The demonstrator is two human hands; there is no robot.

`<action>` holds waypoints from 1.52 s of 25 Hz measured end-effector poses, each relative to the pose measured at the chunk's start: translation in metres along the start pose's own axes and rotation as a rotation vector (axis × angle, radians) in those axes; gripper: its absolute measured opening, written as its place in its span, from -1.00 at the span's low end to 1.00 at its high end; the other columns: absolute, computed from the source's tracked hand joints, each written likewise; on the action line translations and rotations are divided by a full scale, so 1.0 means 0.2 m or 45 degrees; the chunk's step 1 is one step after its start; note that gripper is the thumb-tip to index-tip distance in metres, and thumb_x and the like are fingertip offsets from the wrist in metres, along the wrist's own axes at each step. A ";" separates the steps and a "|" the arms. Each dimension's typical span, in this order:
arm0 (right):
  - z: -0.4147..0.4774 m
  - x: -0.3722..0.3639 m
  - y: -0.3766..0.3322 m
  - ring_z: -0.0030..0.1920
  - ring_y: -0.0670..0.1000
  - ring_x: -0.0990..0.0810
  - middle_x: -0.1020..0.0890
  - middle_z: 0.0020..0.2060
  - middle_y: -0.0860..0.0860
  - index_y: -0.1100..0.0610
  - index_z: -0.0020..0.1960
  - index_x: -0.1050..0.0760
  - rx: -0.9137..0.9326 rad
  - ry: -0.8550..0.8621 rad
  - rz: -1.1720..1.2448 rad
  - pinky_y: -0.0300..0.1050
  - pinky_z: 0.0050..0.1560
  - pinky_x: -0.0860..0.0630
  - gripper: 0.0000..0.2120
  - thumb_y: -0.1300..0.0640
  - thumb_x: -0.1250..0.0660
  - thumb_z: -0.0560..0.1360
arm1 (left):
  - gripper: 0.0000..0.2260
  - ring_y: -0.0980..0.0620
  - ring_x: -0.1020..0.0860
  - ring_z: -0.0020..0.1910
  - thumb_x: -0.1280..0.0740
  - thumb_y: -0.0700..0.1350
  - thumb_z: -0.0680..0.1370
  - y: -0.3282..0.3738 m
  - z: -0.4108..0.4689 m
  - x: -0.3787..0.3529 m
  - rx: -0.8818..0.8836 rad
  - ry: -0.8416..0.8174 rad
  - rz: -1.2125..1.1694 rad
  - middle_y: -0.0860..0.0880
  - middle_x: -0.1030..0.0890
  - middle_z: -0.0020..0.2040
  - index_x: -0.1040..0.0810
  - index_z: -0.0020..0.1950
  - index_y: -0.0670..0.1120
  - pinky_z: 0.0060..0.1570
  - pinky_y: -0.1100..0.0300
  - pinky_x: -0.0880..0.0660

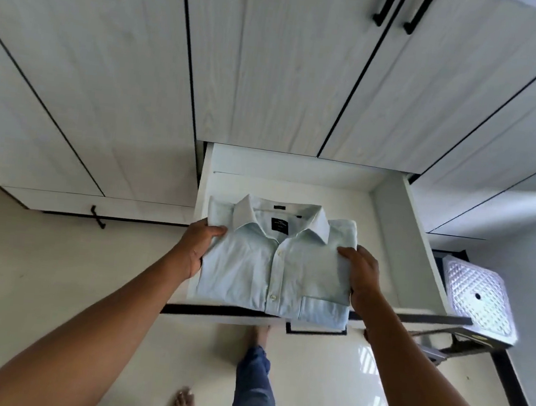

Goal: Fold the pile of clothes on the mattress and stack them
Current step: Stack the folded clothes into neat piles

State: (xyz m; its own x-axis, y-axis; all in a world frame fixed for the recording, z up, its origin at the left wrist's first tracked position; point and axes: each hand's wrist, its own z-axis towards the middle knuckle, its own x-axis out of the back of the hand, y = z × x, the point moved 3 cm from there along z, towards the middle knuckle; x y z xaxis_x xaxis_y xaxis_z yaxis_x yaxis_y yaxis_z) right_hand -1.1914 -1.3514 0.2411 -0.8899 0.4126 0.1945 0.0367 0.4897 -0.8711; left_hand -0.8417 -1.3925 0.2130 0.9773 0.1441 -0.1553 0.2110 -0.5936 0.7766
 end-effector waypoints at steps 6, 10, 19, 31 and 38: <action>0.75 -0.24 0.11 -0.20 0.03 -0.54 -0.59 -0.21 0.04 0.23 -0.01 -0.56 -0.139 -0.121 -0.256 -0.11 -0.20 -0.46 -0.89 0.24 -0.36 0.48 | -0.67 -0.14 -0.67 0.05 -0.49 -0.21 0.41 -0.08 0.67 -0.12 0.055 0.202 0.194 -0.09 -0.72 0.05 -0.64 0.16 -0.03 0.09 -0.01 -0.61; 1.12 -0.43 0.18 -0.19 0.03 -0.44 -0.51 -0.24 0.01 0.17 -0.12 -0.47 -0.246 -0.175 -0.330 -0.08 -0.16 -0.35 -0.95 0.27 -0.31 0.44 | -0.67 -0.07 -0.64 0.04 -0.38 -0.35 0.55 -0.08 1.01 -0.16 0.006 0.287 0.327 0.05 -0.67 0.00 -0.57 0.22 0.00 -0.04 0.14 -0.57; 1.75 -0.86 0.34 0.00 -0.07 -0.63 -0.67 0.08 -0.09 -0.15 0.42 -0.47 -0.190 -0.195 -0.420 -0.19 0.01 -0.57 -0.45 0.10 -0.33 0.43 | -0.71 -0.18 -0.61 0.10 -0.38 -0.07 0.58 -0.14 1.74 -0.08 -0.133 0.532 0.724 -0.22 -0.65 0.11 -0.56 0.21 -0.22 0.06 0.08 -0.48; 1.92 -0.97 0.30 -0.13 -0.04 -0.58 -0.60 -0.13 -0.10 0.04 0.12 -0.55 -0.089 0.126 -0.478 -0.22 -0.14 -0.47 -0.81 0.14 -0.29 0.53 | -0.76 -0.12 -0.61 0.07 -0.43 -0.13 0.52 -0.15 1.90 -0.09 -0.180 0.712 0.621 -0.12 -0.62 0.07 -0.53 0.14 -0.16 -0.05 0.21 -0.44; 1.56 -1.00 0.38 0.66 0.12 -0.08 -0.16 0.65 0.11 0.16 0.66 -0.10 0.737 0.013 -1.303 0.10 0.60 -0.04 -0.34 -0.07 -0.17 0.66 | -0.49 -0.25 -0.24 0.59 -0.14 -0.05 0.71 -0.22 1.55 -0.24 -0.741 0.680 1.614 -0.27 -0.26 0.60 -0.20 0.62 -0.24 0.57 -0.07 -0.16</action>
State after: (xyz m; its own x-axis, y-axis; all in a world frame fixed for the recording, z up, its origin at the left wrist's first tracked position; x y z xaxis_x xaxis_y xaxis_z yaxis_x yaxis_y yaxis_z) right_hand -1.1519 -1.6356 -0.0051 -0.3807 0.0371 0.9240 -0.9077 0.1756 -0.3810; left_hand -0.8917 -1.6191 -0.0028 0.3507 0.1293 0.9275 -0.9137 -0.1700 0.3692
